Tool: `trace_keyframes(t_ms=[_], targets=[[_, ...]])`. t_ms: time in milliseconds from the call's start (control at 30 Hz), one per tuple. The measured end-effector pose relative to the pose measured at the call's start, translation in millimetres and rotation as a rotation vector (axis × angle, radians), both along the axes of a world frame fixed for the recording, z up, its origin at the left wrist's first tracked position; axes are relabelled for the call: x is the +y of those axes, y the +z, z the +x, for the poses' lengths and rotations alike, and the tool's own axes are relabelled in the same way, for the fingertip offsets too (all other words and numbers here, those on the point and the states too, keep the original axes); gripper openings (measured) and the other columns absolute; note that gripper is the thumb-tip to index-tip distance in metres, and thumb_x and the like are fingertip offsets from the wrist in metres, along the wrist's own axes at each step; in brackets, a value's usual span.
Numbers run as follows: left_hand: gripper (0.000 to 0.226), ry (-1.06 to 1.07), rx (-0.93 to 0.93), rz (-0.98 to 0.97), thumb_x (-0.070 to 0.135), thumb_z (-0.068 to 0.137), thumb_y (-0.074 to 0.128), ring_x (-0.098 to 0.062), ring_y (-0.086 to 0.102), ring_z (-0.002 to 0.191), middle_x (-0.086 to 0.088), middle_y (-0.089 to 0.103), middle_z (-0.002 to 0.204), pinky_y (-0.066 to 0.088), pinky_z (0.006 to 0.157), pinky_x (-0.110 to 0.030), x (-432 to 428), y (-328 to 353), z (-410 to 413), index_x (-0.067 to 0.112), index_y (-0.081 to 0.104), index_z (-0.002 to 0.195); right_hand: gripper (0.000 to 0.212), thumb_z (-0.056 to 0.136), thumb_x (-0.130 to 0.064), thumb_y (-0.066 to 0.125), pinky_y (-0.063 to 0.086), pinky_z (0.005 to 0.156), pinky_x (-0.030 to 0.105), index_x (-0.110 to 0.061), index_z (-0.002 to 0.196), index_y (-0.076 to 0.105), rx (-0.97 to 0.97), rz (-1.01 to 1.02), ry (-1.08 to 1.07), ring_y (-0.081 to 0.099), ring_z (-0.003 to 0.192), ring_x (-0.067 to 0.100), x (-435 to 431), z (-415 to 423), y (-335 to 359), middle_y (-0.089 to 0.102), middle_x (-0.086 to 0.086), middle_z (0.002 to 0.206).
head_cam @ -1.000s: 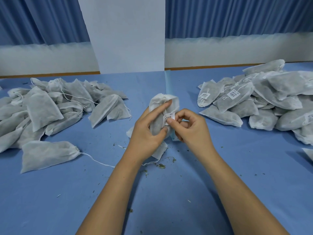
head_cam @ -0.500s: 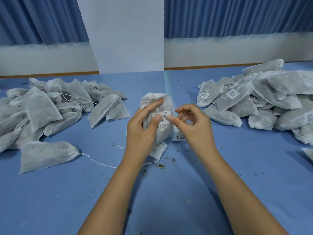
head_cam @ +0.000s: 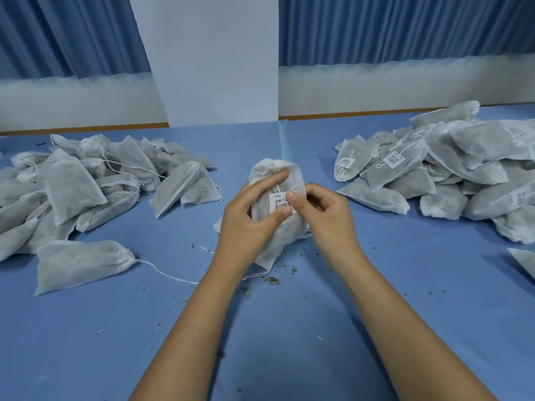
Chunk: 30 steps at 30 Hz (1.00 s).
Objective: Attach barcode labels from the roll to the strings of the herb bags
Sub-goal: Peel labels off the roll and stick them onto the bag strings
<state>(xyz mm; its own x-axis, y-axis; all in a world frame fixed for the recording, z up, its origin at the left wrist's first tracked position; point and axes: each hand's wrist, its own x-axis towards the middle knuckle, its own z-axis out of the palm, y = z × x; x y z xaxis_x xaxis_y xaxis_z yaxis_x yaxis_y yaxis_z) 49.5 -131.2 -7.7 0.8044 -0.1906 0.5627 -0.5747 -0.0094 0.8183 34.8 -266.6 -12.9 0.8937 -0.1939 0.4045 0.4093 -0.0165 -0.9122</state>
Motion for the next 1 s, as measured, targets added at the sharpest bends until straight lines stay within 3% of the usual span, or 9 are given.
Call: trace_keyframes(t_ms=[67,167,233,400,600,700,833,900,1000], targets=[[0.065,-0.048,0.054,-0.09,0.006,0.083,0.073,-0.005,0.057,0.12,0.018,0.065,0.119,0.046,0.099,-0.021,-4.8,1.8,-2.8,0.043,0.048,0.129,0.017,0.088,-0.011,0.066,0.039,0.06,0.018,-0.004,0.073,0.064,-0.011,-0.008,-0.055,0.047,0.061,0.007,-3.8,-2.1,0.2,0.056,-0.004,0.062],[0.08,-0.119,0.235,-0.263,0.006,0.085,0.07,-0.018,0.07,0.094,-0.002,0.073,0.1,0.057,0.08,-0.031,-16.4,4.6,-4.1,0.045,0.03,0.143,0.018,0.087,-0.013,0.067,0.04,0.062,0.021,0.0,0.076,0.065,0.0,0.027,-0.086,0.048,0.064,0.009,-15.9,-8.4,1.7,0.058,0.001,0.065],[0.079,-0.049,0.271,-0.249,0.008,0.087,0.07,-0.013,0.07,0.078,-0.001,0.073,0.086,0.055,0.069,-0.026,-27.5,6.4,-3.5,0.038,0.028,0.147,0.015,0.086,-0.015,0.068,0.044,0.065,0.022,-0.002,0.08,0.069,0.021,0.029,-0.083,0.054,0.069,0.011,-25.9,-14.4,3.5,0.064,0.005,0.072],[0.073,0.013,0.33,-0.177,0.014,0.087,0.07,-0.01,0.068,0.075,0.002,0.073,0.081,0.055,0.074,-0.028,-71.8,9.4,-5.8,0.03,0.029,0.145,0.012,0.088,-0.018,0.064,0.053,0.072,0.02,-0.015,0.099,0.07,0.192,0.067,0.062,0.068,0.086,0.009,-61.1,-37.6,6.4,0.074,-0.004,0.092],[0.07,-0.075,0.427,0.015,0.016,0.087,0.07,0.002,0.066,0.068,0.012,0.07,0.079,0.05,0.062,-0.013,-125.2,-1.6,-17.1,0.021,0.032,0.145,0.021,0.092,-0.022,0.061,0.051,0.061,0.026,-0.009,0.106,0.068,0.467,0.037,0.088,0.064,0.066,0.019,-127.0,-72.2,-6.6,0.072,0.009,0.085],[0.072,-0.151,0.487,0.009,0.022,0.093,0.064,0.008,0.066,0.071,0.018,0.066,0.088,0.052,0.058,-0.013,-148.3,-1.5,-18.3,0.022,0.02,0.152,0.016,0.092,-0.014,0.06,0.053,0.06,0.022,-0.002,0.1,0.067,0.397,0.315,-0.107,0.066,0.072,0.014,-151.0,-71.9,-8.8,0.072,0.007,0.089],[0.074,-0.179,0.463,0.145,0.021,0.096,0.059,-0.017,0.066,0.102,0.004,0.062,0.113,0.057,0.086,-0.038,-169.0,-3.6,-20.2,0.023,0.014,0.154,0.019,0.094,-0.007,0.056,0.056,0.076,0.025,0.003,0.11,0.052,0.385,0.859,-0.203,0.057,0.116,0.032,-168.6,-59.6,-3.5,0.053,0.015,0.113],[0.067,-0.161,0.362,0.254,0.018,0.095,0.059,-0.012,0.064,0.097,0.005,0.061,0.115,0.055,0.082,-0.027,-165.2,-9.8,-24.2,0.024,0.024,0.151,0.03,0.095,-0.003,0.053,0.05,0.093,0.028,0.001,0.124,0.045,0.445,1.043,-0.168,0.052,0.123,0.036,-169.3,-56.5,-3.0,0.04,0.022,0.133],[0.049,-0.071,0.176,0.286,0.012,0.095,0.056,-0.001,0.06,0.086,0.011,0.061,0.105,0.046,0.07,-0.01,-145.6,-12.2,-28.5,0.023,0.042,0.14,0.041,0.098,-0.003,0.047,0.05,0.092,0.03,0.007,0.136,0.037,0.457,1.23,-0.123,0.051,0.125,0.034,-159.7,-52.0,-3.8,0.036,0.021,0.144]])
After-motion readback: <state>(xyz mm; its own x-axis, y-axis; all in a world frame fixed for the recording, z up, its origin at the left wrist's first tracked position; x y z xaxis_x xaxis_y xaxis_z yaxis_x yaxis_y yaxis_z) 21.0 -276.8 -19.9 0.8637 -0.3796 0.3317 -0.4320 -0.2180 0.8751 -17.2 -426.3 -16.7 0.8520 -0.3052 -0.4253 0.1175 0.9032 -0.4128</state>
